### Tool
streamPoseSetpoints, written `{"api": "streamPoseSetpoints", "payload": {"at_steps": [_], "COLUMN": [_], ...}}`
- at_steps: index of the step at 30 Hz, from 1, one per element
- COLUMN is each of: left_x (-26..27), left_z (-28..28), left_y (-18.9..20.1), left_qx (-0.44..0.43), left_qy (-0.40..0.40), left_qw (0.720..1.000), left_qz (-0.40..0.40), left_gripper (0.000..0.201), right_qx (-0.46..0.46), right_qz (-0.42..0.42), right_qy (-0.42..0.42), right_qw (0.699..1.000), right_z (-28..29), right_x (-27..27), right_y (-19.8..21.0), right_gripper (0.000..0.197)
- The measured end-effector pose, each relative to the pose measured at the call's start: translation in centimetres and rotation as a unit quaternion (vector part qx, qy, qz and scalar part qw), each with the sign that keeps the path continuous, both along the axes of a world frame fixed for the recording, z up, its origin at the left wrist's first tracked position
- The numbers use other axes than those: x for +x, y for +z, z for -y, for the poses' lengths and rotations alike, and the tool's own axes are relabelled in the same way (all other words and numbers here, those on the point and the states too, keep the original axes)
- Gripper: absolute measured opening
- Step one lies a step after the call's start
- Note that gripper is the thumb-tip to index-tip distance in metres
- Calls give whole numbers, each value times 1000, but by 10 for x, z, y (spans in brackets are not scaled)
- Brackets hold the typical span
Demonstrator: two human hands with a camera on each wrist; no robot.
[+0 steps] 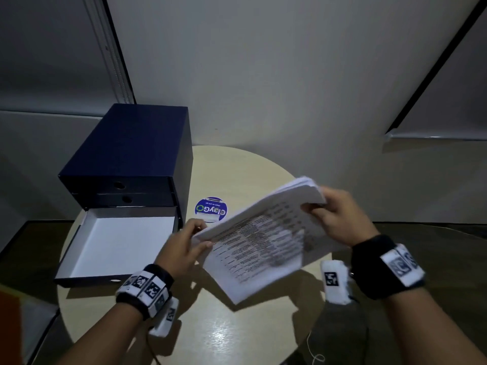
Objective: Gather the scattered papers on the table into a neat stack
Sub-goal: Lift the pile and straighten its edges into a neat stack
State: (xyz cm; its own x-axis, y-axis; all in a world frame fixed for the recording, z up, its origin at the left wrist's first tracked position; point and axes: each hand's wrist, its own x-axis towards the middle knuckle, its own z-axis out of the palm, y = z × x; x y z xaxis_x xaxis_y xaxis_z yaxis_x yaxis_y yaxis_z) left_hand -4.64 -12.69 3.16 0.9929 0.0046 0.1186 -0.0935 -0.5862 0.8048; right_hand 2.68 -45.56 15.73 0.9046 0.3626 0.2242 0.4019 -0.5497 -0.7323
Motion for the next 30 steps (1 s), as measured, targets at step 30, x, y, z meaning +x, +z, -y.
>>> {"api": "streamPoseSetpoints", "payload": {"at_steps": [30], "left_x": [-2], "left_z": [21], "left_y": [-21], "left_qx": [-313], "left_qy": [208], "left_qw": [927], "left_qz": [-10], "left_gripper": [20], "right_qx": [286], "right_qz": [-148], "right_qy": [-268], "right_qw": [908], "right_z": [-21], "right_x": [-45], "right_y": [-147], "right_gripper": [25]}}
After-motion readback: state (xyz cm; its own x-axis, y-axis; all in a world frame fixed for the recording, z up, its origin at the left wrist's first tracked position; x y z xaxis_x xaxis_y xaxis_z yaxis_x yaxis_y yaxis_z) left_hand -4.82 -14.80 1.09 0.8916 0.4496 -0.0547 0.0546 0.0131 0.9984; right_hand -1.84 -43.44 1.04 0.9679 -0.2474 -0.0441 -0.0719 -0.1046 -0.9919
